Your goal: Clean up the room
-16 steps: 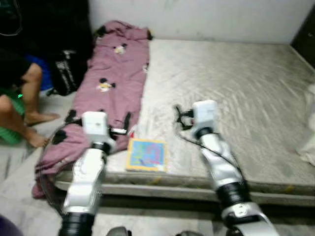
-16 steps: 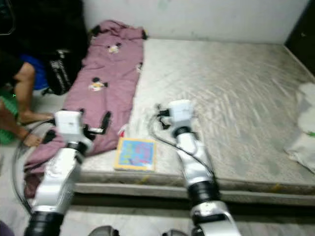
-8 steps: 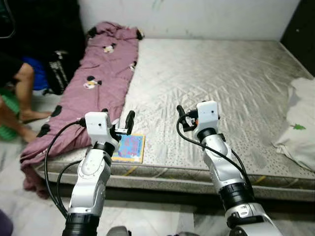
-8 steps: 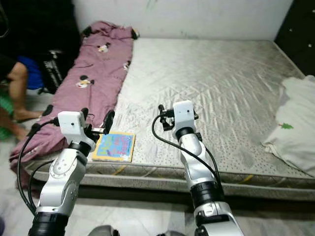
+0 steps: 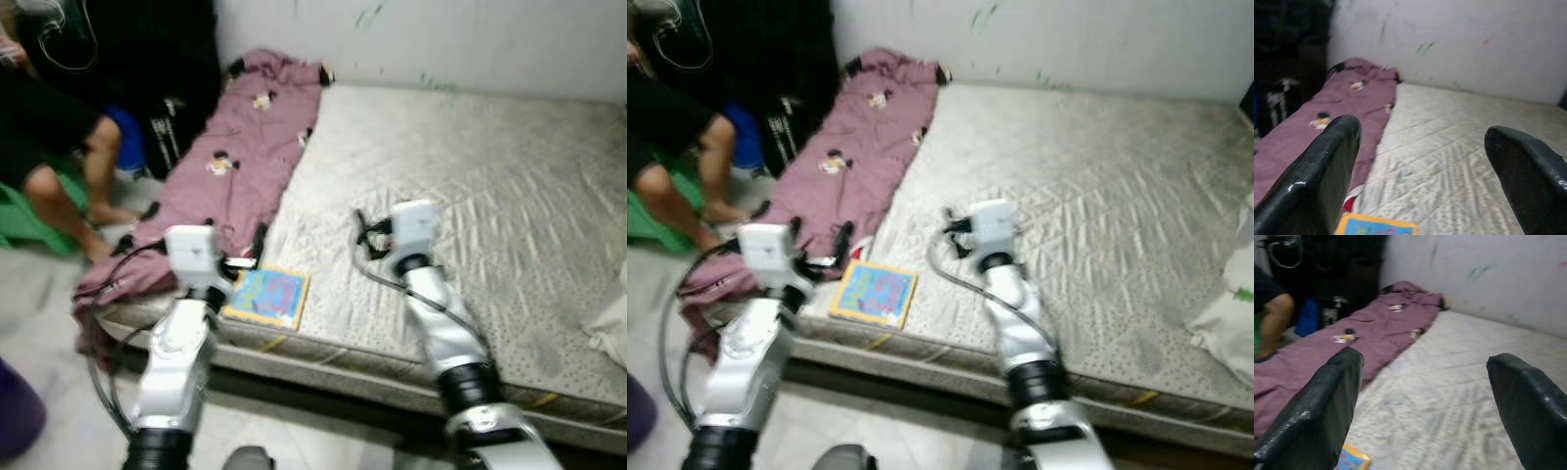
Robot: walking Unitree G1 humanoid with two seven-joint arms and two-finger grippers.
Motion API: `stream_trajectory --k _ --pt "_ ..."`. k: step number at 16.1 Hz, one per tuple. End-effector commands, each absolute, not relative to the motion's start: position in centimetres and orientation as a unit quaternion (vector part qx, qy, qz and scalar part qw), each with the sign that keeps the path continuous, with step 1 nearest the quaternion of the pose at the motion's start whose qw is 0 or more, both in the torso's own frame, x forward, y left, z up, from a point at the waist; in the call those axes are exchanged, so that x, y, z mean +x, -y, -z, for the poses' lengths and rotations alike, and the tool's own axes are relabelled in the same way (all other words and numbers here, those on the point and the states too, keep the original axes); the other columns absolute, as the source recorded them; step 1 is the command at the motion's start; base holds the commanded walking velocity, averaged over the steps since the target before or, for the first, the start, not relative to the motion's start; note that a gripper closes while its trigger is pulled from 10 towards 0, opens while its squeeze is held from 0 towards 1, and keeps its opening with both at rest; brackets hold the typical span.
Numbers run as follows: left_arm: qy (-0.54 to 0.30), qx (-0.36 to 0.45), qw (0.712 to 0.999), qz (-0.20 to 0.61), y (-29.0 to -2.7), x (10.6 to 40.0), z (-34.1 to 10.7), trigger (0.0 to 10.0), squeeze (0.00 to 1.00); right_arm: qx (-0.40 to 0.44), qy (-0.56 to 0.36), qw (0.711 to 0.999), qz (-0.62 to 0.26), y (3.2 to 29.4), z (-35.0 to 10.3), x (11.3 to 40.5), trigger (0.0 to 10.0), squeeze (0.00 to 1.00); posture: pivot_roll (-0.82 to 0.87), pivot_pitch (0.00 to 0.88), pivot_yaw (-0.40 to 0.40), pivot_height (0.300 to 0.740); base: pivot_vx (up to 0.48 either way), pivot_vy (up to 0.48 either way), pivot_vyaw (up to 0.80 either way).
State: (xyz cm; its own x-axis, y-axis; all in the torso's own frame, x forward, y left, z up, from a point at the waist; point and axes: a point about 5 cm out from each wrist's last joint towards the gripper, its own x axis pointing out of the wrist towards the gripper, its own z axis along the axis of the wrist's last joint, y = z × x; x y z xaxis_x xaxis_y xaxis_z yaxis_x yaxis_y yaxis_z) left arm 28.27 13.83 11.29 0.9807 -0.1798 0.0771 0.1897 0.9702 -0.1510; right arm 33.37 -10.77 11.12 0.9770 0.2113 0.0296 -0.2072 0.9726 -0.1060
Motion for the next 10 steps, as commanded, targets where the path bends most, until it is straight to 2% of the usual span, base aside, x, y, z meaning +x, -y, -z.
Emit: stream_trajectory --k 1,2,8,10 --pt "0.042 -0.078 0.991 0.102 -13.55 28.46 -11.85 10.0 0.00 -0.056 0.026 0.994 -0.095 11.44 -11.50 33.64 10.0 0.00 0.05 0.000 0.010 0.740 0.330 0.000 0.00" --pt "0.040 -0.078 0.991 0.101 -13.54 28.46 -11.82 10.0 0.00 -0.056 0.026 0.994 -0.094 11.44 -11.50 33.64 10.0 0.00 0.05 0.000 0.010 0.740 0.315 0.000 0.00" --pt "0.035 -0.073 0.993 0.083 -13.62 28.66 -11.62 10.0 0.00 -0.050 0.018 0.995 -0.088 11.60 -11.28 33.70 10.0 0.00 0.05 0.000 0.010 0.740 0.000 0.000 0.00" --pt "0.032 -0.070 0.994 0.083 -13.56 28.66 -11.59 10.0 0.00 -0.050 0.020 0.995 -0.087 11.59 -11.32 33.72 10.0 0.00 0.05 0.000 0.011 0.740 0.000 0.000 -0.72"
